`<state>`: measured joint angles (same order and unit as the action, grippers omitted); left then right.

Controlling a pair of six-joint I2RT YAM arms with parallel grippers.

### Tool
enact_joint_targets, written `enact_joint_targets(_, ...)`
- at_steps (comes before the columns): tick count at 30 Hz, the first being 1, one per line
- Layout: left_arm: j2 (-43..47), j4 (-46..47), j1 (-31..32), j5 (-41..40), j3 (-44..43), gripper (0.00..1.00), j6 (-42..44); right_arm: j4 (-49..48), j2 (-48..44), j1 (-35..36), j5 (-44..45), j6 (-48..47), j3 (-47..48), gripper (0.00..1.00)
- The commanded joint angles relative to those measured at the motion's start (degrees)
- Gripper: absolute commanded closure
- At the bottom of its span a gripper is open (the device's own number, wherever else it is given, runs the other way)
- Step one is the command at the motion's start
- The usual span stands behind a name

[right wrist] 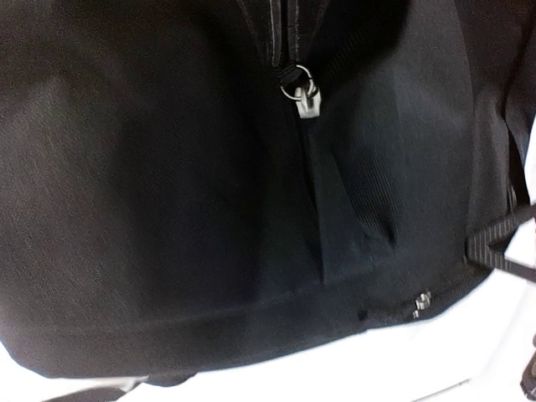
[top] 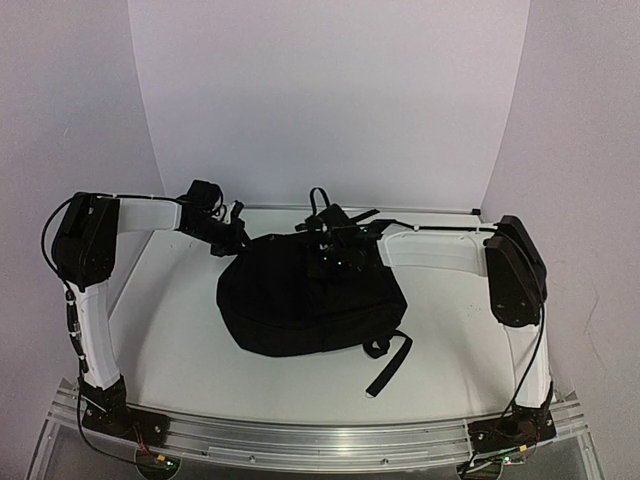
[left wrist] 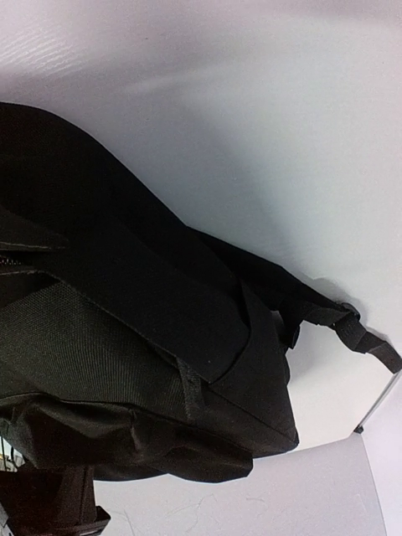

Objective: Pack the student bag
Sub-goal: Zip the student bag at the center of the board.

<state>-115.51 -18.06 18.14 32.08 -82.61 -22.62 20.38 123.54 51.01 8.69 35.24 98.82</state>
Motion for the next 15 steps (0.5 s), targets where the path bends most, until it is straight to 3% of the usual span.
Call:
enact_joint_targets(1,4.05,1.18,-1.24,-4.79,0.62,1.0,-2.55,3.99,-8.76,0.99,-2.32,1.02,-6.73,1.0)
enact_joint_targets(15,3.49,2.16,-2.13,-4.78,-0.52,1.0,-3.31,4.76,-15.74,5.39,-7.72,5.98,-20.42,1.0)
